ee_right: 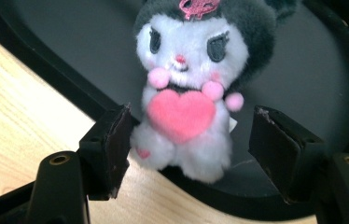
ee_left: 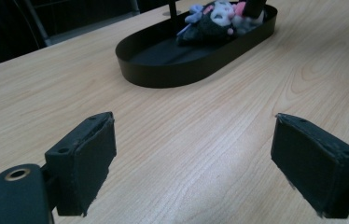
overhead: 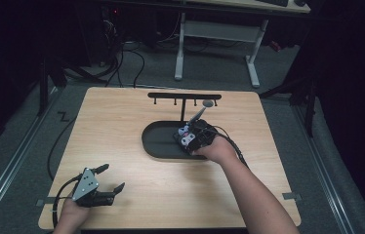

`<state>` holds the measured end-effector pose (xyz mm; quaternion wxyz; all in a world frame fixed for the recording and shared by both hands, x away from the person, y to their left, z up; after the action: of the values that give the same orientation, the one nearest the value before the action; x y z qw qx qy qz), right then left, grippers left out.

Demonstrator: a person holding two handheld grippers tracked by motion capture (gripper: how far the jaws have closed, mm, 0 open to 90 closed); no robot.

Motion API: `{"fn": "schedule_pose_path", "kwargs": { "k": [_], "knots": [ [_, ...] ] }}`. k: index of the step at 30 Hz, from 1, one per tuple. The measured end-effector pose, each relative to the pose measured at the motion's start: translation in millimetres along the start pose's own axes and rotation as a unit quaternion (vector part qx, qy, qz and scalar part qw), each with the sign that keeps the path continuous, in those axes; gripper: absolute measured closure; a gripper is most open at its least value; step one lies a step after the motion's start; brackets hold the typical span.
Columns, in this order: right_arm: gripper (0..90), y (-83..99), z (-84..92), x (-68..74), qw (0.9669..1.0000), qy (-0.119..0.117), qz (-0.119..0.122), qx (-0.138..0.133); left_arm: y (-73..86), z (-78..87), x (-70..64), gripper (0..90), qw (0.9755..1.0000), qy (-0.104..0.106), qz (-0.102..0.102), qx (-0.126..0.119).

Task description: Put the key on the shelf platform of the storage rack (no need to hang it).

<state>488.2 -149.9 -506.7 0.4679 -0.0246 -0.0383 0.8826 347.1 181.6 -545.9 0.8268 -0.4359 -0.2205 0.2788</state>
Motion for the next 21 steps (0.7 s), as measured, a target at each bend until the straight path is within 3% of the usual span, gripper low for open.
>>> {"fn": "schedule_pose_path", "kwargs": {
  "k": [5, 13, 21],
  "knots": [
    [31.8, 12.6, 12.1, 2.7, 0.9999, -0.003, -0.003, -0.012, -2.4, -3.5, -1.5, 14.4, 1.0, 0.001, -0.004, 0.001],
    [32.3, 27.6, 17.4, 4.6, 0.9998, 0.003, 0.0, -0.019, -2.9, -5.6, -3.7, 14.4, 0.9999, 0.005, -0.008, 0.006],
    [32.4, 46.4, 21.3, 3.8, 0.9989, -0.008, -0.005, -0.047, -2.0, -7.2, -4.3, 14.4, 0.9998, 0.005, -0.013, 0.013]
  ]
}}
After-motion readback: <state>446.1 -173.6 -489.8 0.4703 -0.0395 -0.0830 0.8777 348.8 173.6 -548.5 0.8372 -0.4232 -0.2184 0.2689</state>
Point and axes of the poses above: each handheld gripper's, and its own axes: z roughly backward along the jaws, y roughly out of its underside, x roughly to its left, the point moved 5 cm from there along -z, roughly forward along the jaws, and after that the axes turned 10 degrees about x, right-handed, at the moved point
